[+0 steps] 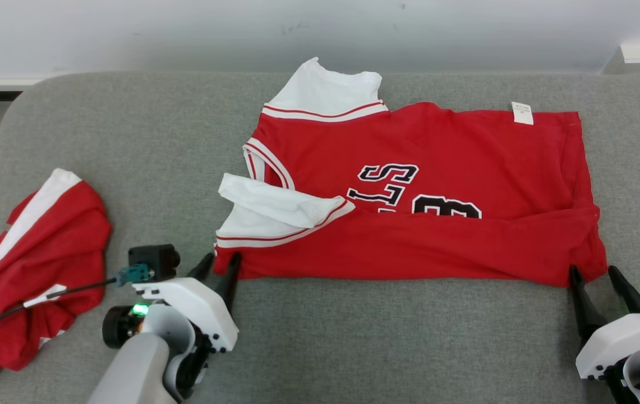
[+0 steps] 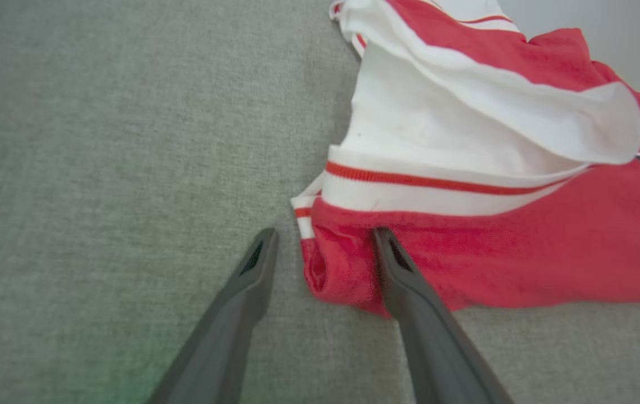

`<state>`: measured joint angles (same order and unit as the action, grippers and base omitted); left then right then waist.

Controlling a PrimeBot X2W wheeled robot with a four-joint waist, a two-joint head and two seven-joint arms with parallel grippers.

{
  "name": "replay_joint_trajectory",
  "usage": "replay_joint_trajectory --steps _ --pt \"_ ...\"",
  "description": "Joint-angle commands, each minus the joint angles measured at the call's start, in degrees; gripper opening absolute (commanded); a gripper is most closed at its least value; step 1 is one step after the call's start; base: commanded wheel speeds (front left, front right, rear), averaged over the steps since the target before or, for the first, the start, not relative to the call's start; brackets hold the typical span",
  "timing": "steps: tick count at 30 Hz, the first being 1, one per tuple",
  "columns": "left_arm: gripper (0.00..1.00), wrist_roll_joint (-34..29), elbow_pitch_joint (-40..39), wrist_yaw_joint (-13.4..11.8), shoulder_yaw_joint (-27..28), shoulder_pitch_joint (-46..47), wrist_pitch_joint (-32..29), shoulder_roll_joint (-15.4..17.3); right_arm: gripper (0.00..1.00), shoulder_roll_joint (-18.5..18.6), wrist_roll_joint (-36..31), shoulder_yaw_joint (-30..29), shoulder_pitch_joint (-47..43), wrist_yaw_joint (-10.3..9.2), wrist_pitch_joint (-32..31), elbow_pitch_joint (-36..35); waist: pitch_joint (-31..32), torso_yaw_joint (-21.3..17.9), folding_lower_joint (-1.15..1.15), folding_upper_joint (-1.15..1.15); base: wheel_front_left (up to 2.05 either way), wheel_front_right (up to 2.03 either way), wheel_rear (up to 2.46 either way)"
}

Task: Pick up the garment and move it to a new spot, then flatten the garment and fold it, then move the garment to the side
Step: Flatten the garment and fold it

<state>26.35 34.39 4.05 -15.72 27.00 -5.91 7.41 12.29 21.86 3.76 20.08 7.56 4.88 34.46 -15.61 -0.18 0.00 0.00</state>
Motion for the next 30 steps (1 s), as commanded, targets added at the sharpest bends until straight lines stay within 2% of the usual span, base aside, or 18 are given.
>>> replay_joint_trajectory --steps 1,2,3,4,10,17,23,30 --pt "0.0 0.79 2.08 0.78 -1.72 -2.1 -2.09 -1.41 1.0 0.16 0.75 0.52 0.34 -0.15 -0.76 1.09 0.0 0.04 0.0 0.0 0.0 0.0 0.0" --pt "0.0 1.15 1.79 1.22 -1.97 -1.94 -1.73 -1.55 0.49 0.4 1.36 1.27 0.69 -0.15 -1.04 1.74 -0.01 0.05 0.0 0.0 0.0 0.0 0.0" --pt "0.0 0.93 1.39 1.43 -2.2 -1.77 -1.1 -1.15 0.49 0.54 2.02 1.87 0.98 -0.15 -1.17 2.18 0.02 0.04 0.0 0.0 0.0 0.0 0.0" --pt "0.0 1.09 0.8 1.64 -2.07 -1.72 -0.32 -0.82 0.0 0.81 2.63 2.37 1.12 -0.15 -1.33 2.57 0.04 0.03 0.0 0.0 0.0 0.0 0.0" --pt "0.0 0.97 -3.45 1.6 -1.14 -2.32 4.3 0.84 0.0 2.3 5.45 4.07 1.42 -0.15 0.41 1.3 0.51 -0.06 0.0 0.0 0.0 0.0 0.0" --pt "0.0 1.59 -11.71 -0.91 1.2 -7.35 7.36 2.76 0.0 3.2 6.95 3.43 -2.59 -0.15 2.11 -3.97 2.48 -0.07 0.0 0.0 0.0 0.0 0.0" --pt "0.0 2.44 -21.04 -3.96 2.65 -15.89 4.5 5.05 0.0 2.47 6.24 1.54 -9.49 -0.15 0.24 -11.77 4.89 -0.14 0.0 0.0 0.0 0.0 0.0" --pt "0.0 3.63 -32.05 -9.05 4.1 -28.46 -0.79 7.1 0.0 -0.06 4.6 -2.21 -20.0 -0.15 -4.64 -20.74 7.6 0.09 0.0 0.0 0.0 0.0 0.0"
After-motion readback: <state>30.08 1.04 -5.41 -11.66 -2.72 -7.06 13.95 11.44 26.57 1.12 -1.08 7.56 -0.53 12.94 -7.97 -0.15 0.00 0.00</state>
